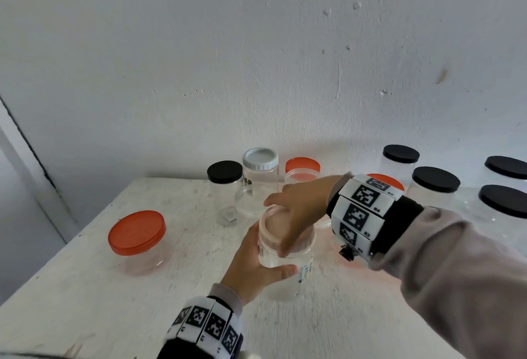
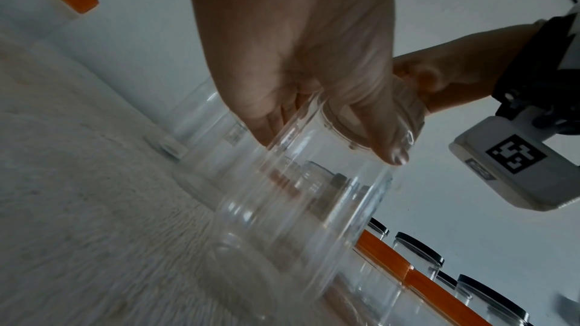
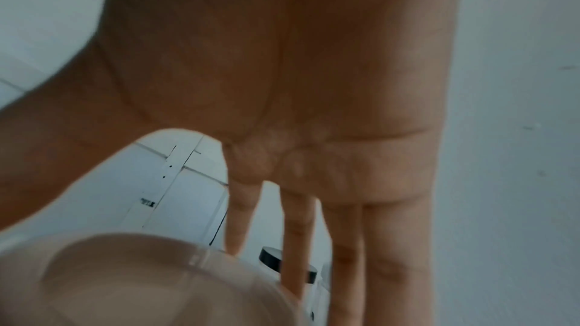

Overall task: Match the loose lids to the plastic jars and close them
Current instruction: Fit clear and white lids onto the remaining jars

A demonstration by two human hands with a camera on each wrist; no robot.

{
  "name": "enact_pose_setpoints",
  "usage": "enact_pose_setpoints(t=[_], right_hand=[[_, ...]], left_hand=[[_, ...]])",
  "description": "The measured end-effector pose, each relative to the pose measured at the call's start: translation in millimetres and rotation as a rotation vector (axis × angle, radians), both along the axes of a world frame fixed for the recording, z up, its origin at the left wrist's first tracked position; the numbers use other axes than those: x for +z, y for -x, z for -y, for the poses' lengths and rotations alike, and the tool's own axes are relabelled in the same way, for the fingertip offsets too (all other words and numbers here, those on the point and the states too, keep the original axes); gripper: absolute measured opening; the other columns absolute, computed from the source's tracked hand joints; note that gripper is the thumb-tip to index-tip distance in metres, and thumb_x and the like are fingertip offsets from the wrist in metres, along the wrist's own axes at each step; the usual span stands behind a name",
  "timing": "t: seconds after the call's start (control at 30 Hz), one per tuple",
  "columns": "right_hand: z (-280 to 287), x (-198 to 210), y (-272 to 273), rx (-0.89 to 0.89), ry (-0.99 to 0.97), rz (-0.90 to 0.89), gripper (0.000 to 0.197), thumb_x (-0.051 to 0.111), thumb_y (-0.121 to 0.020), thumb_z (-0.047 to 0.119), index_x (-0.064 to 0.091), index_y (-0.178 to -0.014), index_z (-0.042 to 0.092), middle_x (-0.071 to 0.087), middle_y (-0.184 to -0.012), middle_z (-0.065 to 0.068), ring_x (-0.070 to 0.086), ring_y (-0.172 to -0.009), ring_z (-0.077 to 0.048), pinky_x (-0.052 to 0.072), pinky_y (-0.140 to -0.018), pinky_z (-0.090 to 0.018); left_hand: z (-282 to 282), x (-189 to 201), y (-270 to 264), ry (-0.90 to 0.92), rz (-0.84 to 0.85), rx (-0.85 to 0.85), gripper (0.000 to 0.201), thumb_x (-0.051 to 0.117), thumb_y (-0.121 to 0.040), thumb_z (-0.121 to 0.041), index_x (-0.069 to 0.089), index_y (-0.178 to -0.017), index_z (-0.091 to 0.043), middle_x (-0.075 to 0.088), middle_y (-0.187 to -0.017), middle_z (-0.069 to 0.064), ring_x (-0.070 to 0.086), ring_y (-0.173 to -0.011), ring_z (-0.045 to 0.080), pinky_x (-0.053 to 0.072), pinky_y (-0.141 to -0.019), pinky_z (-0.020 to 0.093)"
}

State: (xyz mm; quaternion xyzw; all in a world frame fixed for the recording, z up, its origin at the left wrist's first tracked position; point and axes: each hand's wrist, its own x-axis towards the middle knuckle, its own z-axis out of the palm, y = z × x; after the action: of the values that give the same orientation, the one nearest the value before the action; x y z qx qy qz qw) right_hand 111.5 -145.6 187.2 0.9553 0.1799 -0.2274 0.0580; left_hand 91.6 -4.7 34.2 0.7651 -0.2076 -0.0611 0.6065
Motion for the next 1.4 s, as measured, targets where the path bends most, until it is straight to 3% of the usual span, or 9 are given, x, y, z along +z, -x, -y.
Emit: enact_pose_setpoints(t=[0.07, 0.13, 0.37, 0.53, 0.67, 0.9, 1.07, 1.23, 1.4], right_hand=[[0.8, 2.2, 0.4, 0.031, 0.001, -0.037, 0.096, 0.078, -0.068, 0.053, 0.021, -0.146, 0.044, 0.037, -0.140, 0.005, 0.038, -0.130, -0.022, 0.037, -0.105, -0.047], [2.4, 2.2, 0.3, 0.044, -0.021, -0.041, 0.093, 0.079, -0.070, 0.048, 0.024, -0.144, 0.045, 0.036, -0.138, 0.006, 0.037, -0.130, -0.022, 0.036, -0.106, -0.047], [6.7, -8.4, -2.9, 0.032, -0.068, 0.008, 0.090, 0.077, -0.066, 0.058, 0.028, -0.140, 0.044, 0.040, -0.127, 0.008, 0.042, -0.121, -0.020, 0.041, -0.096, -0.040], [9.4, -15.9, -3.8, 0.052, -0.115, 0.064, 0.089, 0.073, -0.066, 0.064, 0.029, -0.140, 0.043, 0.035, -0.111, 0.012, 0.040, -0.106, -0.013, 0.035, -0.082, -0.032], [12.0, -21.3, -1.7, 0.047, -0.129, 0.113, 0.088, 0.069, -0.065, 0.068, 0.028, -0.140, 0.044, 0.033, -0.109, 0.012, 0.042, -0.108, -0.015, 0.036, -0.083, -0.032], [12.3, -29.9, 3.8, 0.046, -0.165, 0.180, 0.085, 0.064, -0.067, 0.072, 0.029, -0.139, 0.042, 0.041, -0.123, 0.005, 0.049, -0.109, -0.022, 0.041, -0.083, -0.034], [16.0, -37.0, 7.2, 0.044, -0.189, 0.243, 0.083, 0.060, -0.070, 0.074, 0.029, -0.139, 0.041, 0.044, -0.125, 0.002, 0.049, -0.111, -0.024, 0.039, -0.086, -0.035], [16.5, -43.2, 10.6, 0.017, -0.175, 0.290, 0.081, 0.054, -0.073, 0.075, 0.027, -0.141, 0.040, 0.043, -0.130, -0.001, 0.046, -0.116, -0.028, 0.041, -0.092, -0.039], [16.1, -47.7, 15.7, -0.018, -0.201, 0.284, 0.082, 0.054, -0.078, 0.068, 0.021, -0.147, 0.039, 0.039, -0.137, -0.001, 0.036, -0.126, -0.031, 0.037, -0.101, -0.043]], left_hand=[[0.3, -0.3, 0.5, -0.007, 0.003, 0.012, 0.082, 0.083, -0.058, -0.039, 0.037, -0.125, -0.041, 0.051, -0.127, -0.020, 0.048, -0.110, -0.015, 0.039, -0.086, 0.003], [0.6, -0.6, 0.9, -0.015, 0.005, 0.020, 0.081, 0.083, -0.058, -0.040, 0.037, -0.124, -0.041, 0.052, -0.126, -0.020, 0.048, -0.112, -0.013, 0.040, -0.088, 0.005], [-0.5, 0.5, 1.5, -0.030, -0.009, 0.011, 0.086, 0.084, -0.058, -0.038, 0.035, -0.128, -0.039, 0.050, -0.129, -0.019, 0.047, -0.116, -0.009, 0.041, -0.097, 0.015], [-1.2, 1.6, 1.7, -0.025, -0.008, 0.006, 0.086, 0.086, -0.061, -0.032, 0.034, -0.130, -0.037, 0.050, -0.128, -0.019, 0.047, -0.112, -0.015, 0.039, -0.090, 0.005], [-1.2, 4.1, 2.6, -0.035, 0.000, 0.021, 0.085, 0.086, -0.061, -0.031, 0.035, -0.129, -0.038, 0.051, -0.127, -0.020, 0.048, -0.113, -0.012, 0.041, -0.093, 0.010], [-1.0, 7.4, 4.5, -0.037, 0.001, 0.044, 0.091, 0.086, -0.054, -0.036, 0.037, -0.131, -0.034, 0.055, -0.125, -0.016, 0.051, -0.112, -0.006, 0.044, -0.092, 0.016], [1.3, 5.8, 2.5, -0.028, 0.004, 0.049, 0.083, 0.089, -0.056, -0.031, 0.041, -0.124, -0.037, 0.057, -0.120, -0.018, 0.052, -0.103, -0.015, 0.043, -0.081, 0.004], [3.3, 2.6, 0.5, -0.025, -0.007, 0.059, 0.081, 0.086, -0.053, -0.036, 0.042, -0.120, -0.040, 0.057, -0.120, -0.018, 0.052, -0.103, -0.015, 0.044, -0.080, 0.006], [5.7, -1.0, -0.6, -0.048, 0.021, 0.067, 0.077, 0.087, -0.062, -0.026, 0.037, -0.119, -0.043, 0.050, -0.124, -0.021, 0.046, -0.107, -0.018, 0.040, -0.081, 0.001]])
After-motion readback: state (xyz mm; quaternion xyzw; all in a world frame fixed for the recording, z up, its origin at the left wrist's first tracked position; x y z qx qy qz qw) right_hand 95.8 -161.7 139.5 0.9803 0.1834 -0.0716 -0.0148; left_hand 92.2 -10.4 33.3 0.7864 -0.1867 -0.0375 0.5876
